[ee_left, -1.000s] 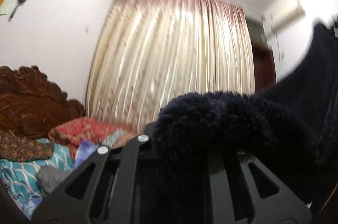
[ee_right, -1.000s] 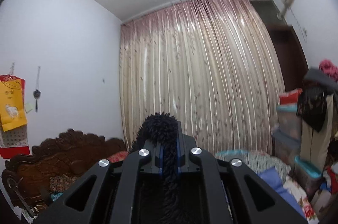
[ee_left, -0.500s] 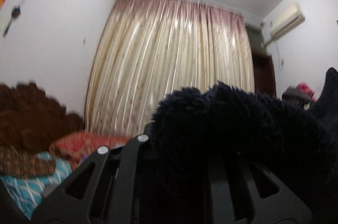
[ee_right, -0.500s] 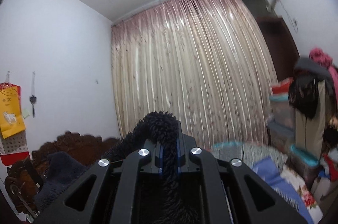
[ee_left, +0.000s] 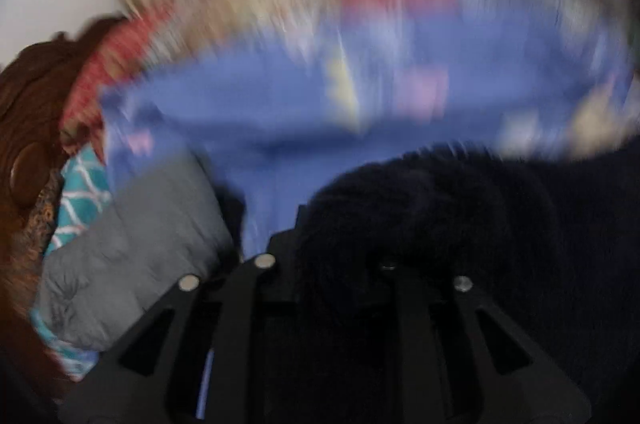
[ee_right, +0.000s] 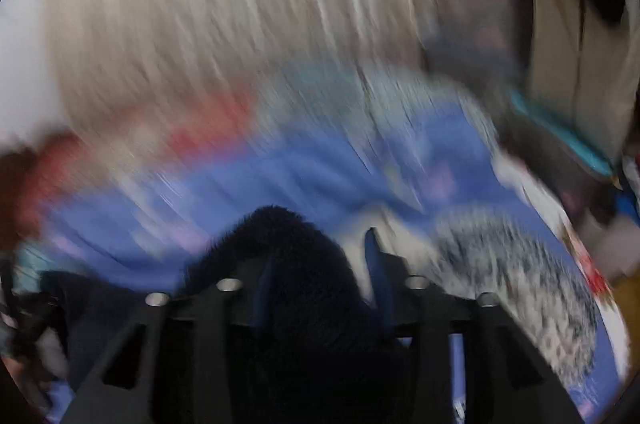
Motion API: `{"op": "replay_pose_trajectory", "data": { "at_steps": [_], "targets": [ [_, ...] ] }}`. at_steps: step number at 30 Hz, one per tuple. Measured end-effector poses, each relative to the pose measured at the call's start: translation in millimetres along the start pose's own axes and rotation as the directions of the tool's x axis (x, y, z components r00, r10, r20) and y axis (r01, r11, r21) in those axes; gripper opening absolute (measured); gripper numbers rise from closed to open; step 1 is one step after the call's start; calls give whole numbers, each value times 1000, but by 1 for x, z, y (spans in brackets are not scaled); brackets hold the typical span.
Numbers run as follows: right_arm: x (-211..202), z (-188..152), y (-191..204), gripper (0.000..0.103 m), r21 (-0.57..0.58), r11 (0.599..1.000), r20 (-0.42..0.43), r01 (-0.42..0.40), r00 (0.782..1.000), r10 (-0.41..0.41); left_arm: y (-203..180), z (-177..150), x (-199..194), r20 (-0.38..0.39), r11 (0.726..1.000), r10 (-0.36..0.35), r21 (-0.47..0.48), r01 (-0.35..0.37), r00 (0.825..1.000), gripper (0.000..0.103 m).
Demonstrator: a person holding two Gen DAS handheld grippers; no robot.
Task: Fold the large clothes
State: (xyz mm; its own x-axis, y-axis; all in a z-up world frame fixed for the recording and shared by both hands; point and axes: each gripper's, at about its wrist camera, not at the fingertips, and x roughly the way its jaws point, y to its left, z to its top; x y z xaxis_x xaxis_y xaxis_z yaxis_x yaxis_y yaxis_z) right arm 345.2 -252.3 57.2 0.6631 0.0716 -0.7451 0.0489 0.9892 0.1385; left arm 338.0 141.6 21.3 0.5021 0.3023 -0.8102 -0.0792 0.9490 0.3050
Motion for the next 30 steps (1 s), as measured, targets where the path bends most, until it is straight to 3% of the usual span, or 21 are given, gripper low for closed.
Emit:
{"op": "replay_pose_trajectory", "data": {
  "at_steps": [1,4,8,9,11,14,17,19,22,23,24,25,26,27,28,29,30],
  "targets": [
    [18,-22,-2,67,13,1000,-44,-14,999,15,-11,-17,25,-31,999,-11,32,12,999,16],
    [38,-76,-6,67,-7,995,-129,-98,987,97,-19,-58,44,-34,997,-55,48,56,998,16],
    [28,-110,13,67,-97,947,-144,-305,946,290,-11,-102,3,122,992,-112,62,106,986,18],
    [28,-111,21,67,-121,928,-160,-353,930,332,-3,-108,-13,159,989,-147,34,143,976,21],
    [34,-107,39,67,-148,896,-186,-418,902,390,10,-118,-34,203,981,-190,-8,196,961,43],
    [50,-94,66,66,-187,858,-258,-478,867,427,19,-124,-44,216,962,-258,-34,271,942,55],
    [83,-100,92,66,-207,823,-392,-529,816,426,30,-121,-29,137,935,-327,-96,341,935,58],
    [101,-103,100,67,-200,836,-435,-512,810,393,30,-116,-26,120,908,-389,-117,402,913,58],
    [125,-99,120,66,-188,813,-481,-552,773,414,-3,-105,-22,63,890,-454,-11,455,889,58],
    [132,-89,132,67,-211,799,-484,-563,770,415,-18,-100,-14,30,877,-480,15,480,877,58],
    [137,-70,142,66,-237,798,-446,-553,792,417,-35,-93,-5,-5,864,-503,32,503,864,58],
    [139,-39,149,66,-249,812,-335,-528,834,439,-52,-81,7,-26,856,-514,46,515,857,58],
    [137,-1,149,66,-236,850,-165,-471,881,443,-77,-60,21,-16,864,-499,70,499,867,58],
    [136,23,145,66,-203,895,-49,-396,917,395,-90,-42,31,11,883,-462,93,459,887,58],
    [136,46,138,67,-118,943,32,-310,948,316,-104,-14,44,72,926,-371,107,363,926,56],
    [140,65,127,67,35,958,29,-286,958,285,-105,6,52,106,947,-319,85,311,942,55],
    [142,70,121,67,113,939,-4,-323,945,326,-102,27,58,142,960,-279,51,275,950,55]
  ]
}}
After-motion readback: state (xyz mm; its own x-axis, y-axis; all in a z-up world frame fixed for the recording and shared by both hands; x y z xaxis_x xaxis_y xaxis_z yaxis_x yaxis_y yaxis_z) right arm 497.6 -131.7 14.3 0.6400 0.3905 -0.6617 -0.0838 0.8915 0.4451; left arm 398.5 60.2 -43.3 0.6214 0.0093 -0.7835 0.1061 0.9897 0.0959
